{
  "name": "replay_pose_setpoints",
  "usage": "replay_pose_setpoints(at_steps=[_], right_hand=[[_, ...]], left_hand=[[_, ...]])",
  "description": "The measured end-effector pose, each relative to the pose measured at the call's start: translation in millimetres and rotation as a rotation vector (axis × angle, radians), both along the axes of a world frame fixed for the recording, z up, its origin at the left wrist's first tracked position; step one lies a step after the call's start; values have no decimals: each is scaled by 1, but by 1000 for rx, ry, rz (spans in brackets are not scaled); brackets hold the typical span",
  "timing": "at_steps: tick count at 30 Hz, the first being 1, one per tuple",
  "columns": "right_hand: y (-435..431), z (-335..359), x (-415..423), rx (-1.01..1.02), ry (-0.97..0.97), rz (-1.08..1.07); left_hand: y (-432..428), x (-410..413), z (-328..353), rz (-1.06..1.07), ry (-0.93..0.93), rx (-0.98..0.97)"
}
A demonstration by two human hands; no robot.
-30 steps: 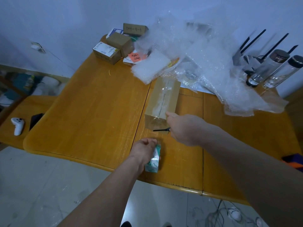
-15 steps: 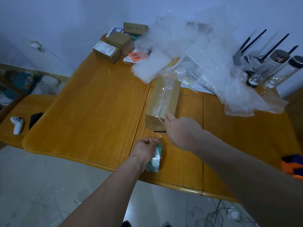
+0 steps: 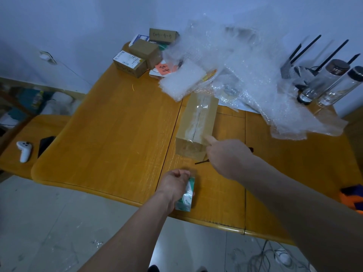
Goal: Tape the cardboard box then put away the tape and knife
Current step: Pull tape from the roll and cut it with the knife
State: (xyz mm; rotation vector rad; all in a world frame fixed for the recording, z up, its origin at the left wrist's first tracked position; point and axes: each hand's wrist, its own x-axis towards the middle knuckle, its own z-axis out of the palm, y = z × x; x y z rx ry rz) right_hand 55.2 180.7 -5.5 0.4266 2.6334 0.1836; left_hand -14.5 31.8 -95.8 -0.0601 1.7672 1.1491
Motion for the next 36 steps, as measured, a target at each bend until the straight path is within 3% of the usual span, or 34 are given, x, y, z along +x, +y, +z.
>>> replay_pose_setpoints(at_steps=[4, 9, 14, 27, 36], right_hand=[[19, -11, 39, -135, 143, -110], [42, -64, 132, -551, 426, -810], [39, -134, 197, -522, 600, -1365], [40, -175, 213, -315, 741, -1521], [43, -161, 213, -228, 623, -1586]], left_hand=[[-2, 0, -2, 14, 3, 20], [-2, -1, -6, 15, 5, 23], [-3, 1, -7, -13, 39, 7], [-18, 6, -8, -2, 72, -21], [-22, 6, -9, 2, 56, 8]])
